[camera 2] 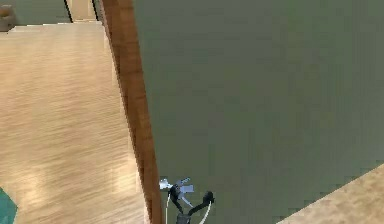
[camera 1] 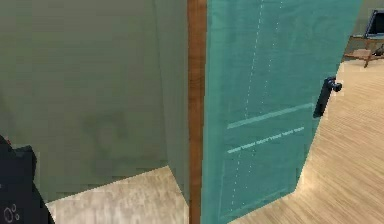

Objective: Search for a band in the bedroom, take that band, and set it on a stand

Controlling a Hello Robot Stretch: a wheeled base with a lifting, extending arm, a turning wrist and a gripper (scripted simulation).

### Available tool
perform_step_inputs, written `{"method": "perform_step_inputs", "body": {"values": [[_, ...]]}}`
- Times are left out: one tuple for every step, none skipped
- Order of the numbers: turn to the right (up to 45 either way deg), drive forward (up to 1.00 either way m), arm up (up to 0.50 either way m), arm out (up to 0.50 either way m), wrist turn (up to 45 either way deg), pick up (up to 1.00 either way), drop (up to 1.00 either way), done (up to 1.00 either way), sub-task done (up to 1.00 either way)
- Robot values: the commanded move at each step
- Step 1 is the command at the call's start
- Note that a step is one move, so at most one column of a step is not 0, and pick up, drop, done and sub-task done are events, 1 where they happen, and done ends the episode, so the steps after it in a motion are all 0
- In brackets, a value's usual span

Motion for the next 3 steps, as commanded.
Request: {"method": "perform_step_inputs", "body": {"values": [[3.0,0.00,0.00,0.00,0.0,0.00,0.00,0.00,0.00],[0.0,0.10,0.00,0.00,0.0,0.00,0.00,0.00,0.00],[3.0,0.00,0.00,0.00,0.0,0.00,0.00,0.00,0.00]]}}
